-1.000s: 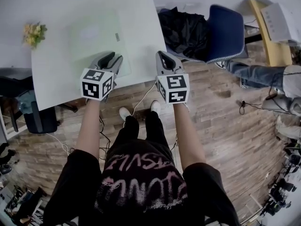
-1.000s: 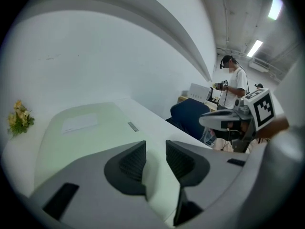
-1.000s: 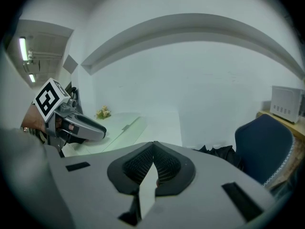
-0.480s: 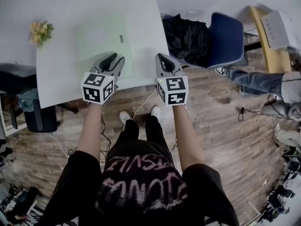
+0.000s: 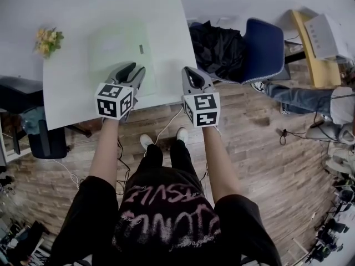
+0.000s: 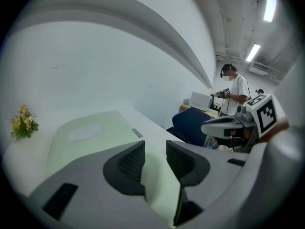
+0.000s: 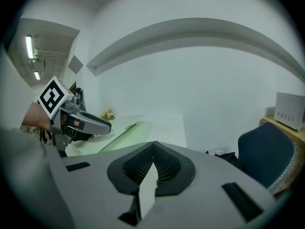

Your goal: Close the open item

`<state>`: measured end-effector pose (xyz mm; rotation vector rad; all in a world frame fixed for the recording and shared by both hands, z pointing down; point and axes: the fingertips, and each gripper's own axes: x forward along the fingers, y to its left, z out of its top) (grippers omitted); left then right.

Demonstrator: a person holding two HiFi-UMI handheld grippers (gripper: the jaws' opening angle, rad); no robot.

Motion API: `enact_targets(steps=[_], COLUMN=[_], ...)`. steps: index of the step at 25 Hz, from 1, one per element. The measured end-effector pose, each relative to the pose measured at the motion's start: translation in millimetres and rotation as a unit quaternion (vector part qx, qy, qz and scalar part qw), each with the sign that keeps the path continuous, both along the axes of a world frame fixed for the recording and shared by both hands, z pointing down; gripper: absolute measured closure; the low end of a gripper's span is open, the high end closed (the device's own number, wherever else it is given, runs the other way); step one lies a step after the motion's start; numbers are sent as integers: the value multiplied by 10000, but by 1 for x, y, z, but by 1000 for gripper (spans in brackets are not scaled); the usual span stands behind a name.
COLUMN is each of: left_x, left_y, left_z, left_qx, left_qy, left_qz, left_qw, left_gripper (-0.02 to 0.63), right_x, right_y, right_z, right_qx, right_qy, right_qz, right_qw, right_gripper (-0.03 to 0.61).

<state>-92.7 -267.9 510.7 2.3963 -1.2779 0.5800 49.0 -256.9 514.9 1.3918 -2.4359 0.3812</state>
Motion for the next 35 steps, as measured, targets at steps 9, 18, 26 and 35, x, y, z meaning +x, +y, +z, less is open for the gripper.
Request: enact_targets(steps=[9,18,26,35], left_x=[2,9,12,9], left_y=[-32,-58,-62,-66], left_z=[8,28,48,58], left_qx=[-121,-351,-670,-943], left_qy=[-125,-346,-703,-843], left_qz=[60,137,236,157], left_qw=[9998,9987,9950,9918], left_gripper=[477,477,485,502], right_x=[6,9,8,14], right_y=[-18,-41,-53,-54], right_z=[11,25,32,34], right_qx=[-112,-259,-344,-387], right_qy=[-2,-1,-6,-22], right_qz=[48,39,12,42], right_qw=[9999,9997,9994,9992], right_gripper=[569,569,569,569])
